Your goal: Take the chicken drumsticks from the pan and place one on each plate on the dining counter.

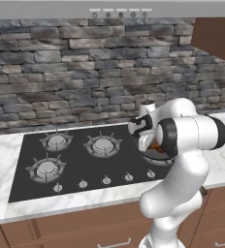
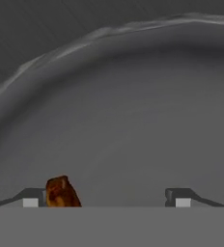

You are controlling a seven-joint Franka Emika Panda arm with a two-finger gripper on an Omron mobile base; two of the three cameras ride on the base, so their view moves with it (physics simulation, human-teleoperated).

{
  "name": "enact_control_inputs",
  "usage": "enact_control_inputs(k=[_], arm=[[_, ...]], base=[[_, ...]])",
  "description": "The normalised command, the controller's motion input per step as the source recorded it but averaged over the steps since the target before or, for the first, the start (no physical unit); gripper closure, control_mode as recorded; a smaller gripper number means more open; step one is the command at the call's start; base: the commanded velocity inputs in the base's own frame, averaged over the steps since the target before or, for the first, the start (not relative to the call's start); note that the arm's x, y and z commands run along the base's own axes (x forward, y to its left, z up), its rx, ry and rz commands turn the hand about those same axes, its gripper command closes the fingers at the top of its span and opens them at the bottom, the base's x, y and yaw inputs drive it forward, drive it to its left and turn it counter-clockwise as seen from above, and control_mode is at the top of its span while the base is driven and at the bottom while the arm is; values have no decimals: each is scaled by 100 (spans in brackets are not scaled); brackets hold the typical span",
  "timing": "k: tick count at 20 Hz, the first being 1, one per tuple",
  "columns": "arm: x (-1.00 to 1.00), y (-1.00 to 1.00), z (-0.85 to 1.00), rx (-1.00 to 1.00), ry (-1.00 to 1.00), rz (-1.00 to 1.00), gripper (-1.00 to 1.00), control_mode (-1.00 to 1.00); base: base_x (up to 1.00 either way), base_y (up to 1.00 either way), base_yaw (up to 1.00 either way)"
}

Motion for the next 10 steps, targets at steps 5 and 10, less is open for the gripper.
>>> enact_control_inputs(k=[5,10], arm=[[5,-14,-28,0,16,1,-100,-100],[-17,-9,-43,0,3,0,-100,-100]], base=[[0,0,0],[0,0,0]])
